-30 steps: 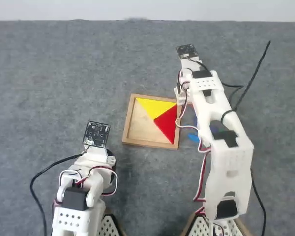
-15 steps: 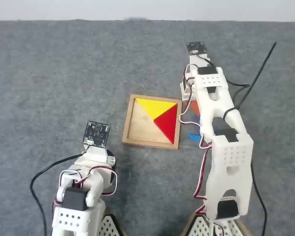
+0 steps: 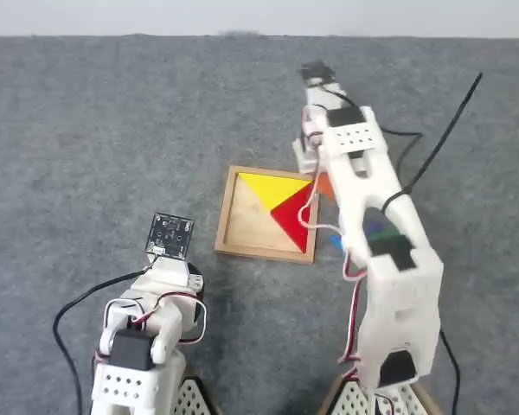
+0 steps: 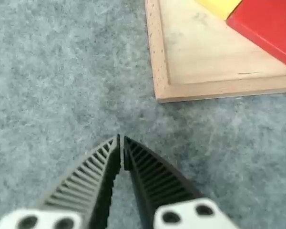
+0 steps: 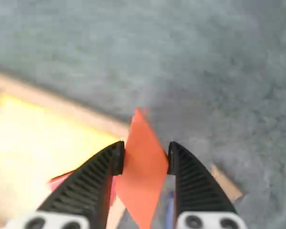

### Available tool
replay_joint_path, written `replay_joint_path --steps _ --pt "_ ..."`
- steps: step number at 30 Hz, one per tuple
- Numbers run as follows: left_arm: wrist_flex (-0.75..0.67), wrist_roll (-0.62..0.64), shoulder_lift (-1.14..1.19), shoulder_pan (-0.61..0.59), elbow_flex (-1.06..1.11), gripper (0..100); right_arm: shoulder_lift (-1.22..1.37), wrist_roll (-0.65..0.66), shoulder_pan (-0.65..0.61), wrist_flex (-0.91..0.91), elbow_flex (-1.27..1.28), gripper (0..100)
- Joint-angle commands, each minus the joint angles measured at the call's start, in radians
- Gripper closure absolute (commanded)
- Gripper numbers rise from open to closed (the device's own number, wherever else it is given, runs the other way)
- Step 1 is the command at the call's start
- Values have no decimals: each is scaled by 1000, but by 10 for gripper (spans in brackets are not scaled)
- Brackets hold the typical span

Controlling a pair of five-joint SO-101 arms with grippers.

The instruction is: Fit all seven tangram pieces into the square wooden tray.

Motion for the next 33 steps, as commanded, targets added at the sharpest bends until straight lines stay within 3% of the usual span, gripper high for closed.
replay_joint_path --steps 1,5,14,25,33 --pt "6 12 -12 2 -13 988 -185 17 -62 73 -21 923" --pt "6 12 -12 2 -13 988 -325 91 -143 10 147 923" --pt "6 12 -12 2 -13 988 -611 176 -282 -475 819 922" --pt "6 12 -12 2 -13 988 -440 176 -340 -591 807 920" --pt "6 12 -12 2 -13 988 -217 84 -326 -458 554 899"
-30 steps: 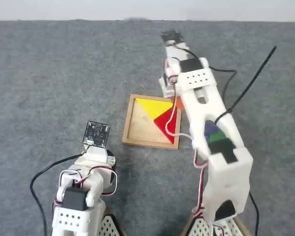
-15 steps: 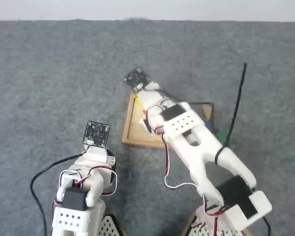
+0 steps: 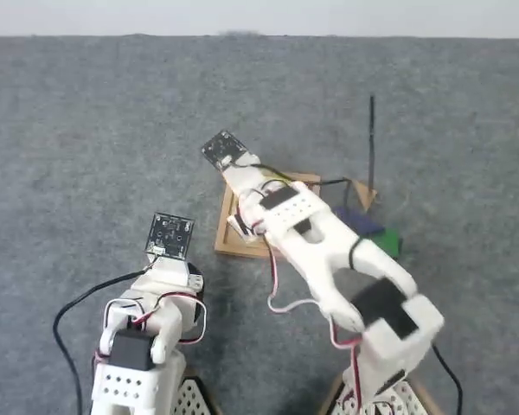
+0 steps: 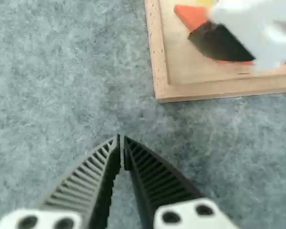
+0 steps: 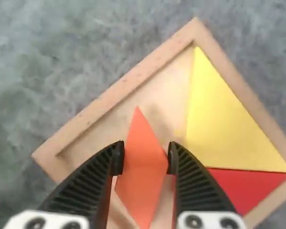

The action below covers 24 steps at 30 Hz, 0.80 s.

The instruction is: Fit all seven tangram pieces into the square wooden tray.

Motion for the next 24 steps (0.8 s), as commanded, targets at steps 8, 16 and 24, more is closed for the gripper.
replay_joint_path --steps 8,16,24 --pt "6 12 -12 2 -13 988 28 -77 12 18 -123 733" --pt "6 12 -12 2 -13 988 -294 -31 70 10 60 735" --pt "6 12 -12 2 -13 988 -582 3 99 -42 387 913"
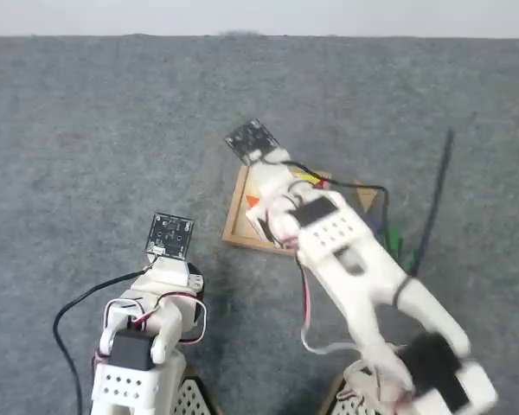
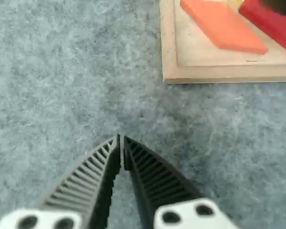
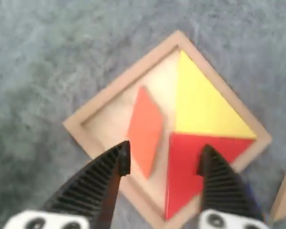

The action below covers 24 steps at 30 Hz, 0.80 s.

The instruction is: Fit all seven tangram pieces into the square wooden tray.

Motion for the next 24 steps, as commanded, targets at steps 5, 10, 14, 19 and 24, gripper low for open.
replay_joint_path --steps 5,10,14,19,24 --pt "6 12 -12 2 -13 988 36 54 33 -99 89 982" --pt "6 12 -12 2 -13 988 202 61 35 -124 17 982" --pt "6 12 -12 2 -13 988 275 61 35 -122 -32 982" --pt "6 12 -12 2 -13 988 277 63 27 -127 -44 982" --pt "6 12 -12 2 -13 988 242 63 36 -122 -43 982"
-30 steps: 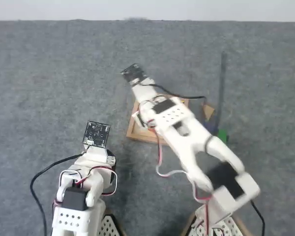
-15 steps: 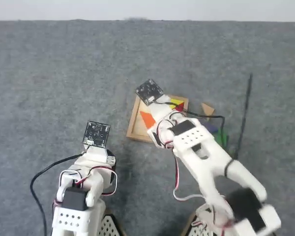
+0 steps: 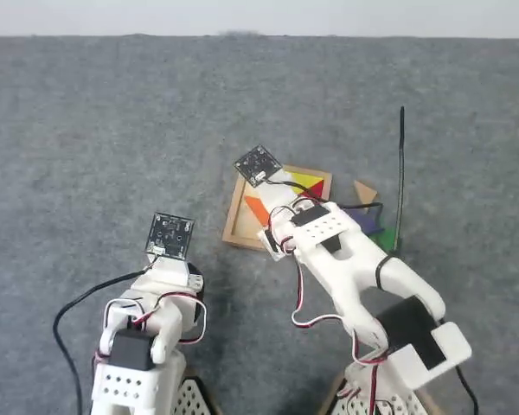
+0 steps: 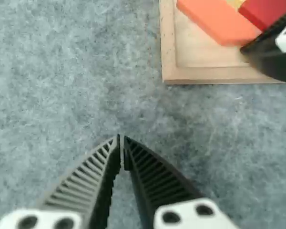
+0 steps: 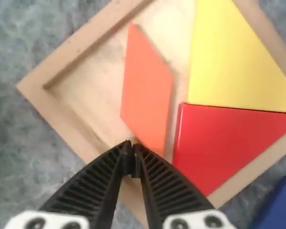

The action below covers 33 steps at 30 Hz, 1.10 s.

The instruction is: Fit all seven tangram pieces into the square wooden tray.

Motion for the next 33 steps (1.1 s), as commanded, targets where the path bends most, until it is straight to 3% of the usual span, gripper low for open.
replay_joint_path --steps 1,6,14,24,33 --pt "6 12 -12 2 -13 988 -68 17 18 -12 -48 982" --pt "6 12 -12 2 -13 988 -205 11 35 -12 -6 982" --pt "6 12 -12 2 -13 988 -208 15 128 -12 11 982" --pt "6 12 -12 2 -13 988 -50 17 124 -13 -60 982" --pt "6 12 -12 2 -13 988 -19 18 28 8 -75 982"
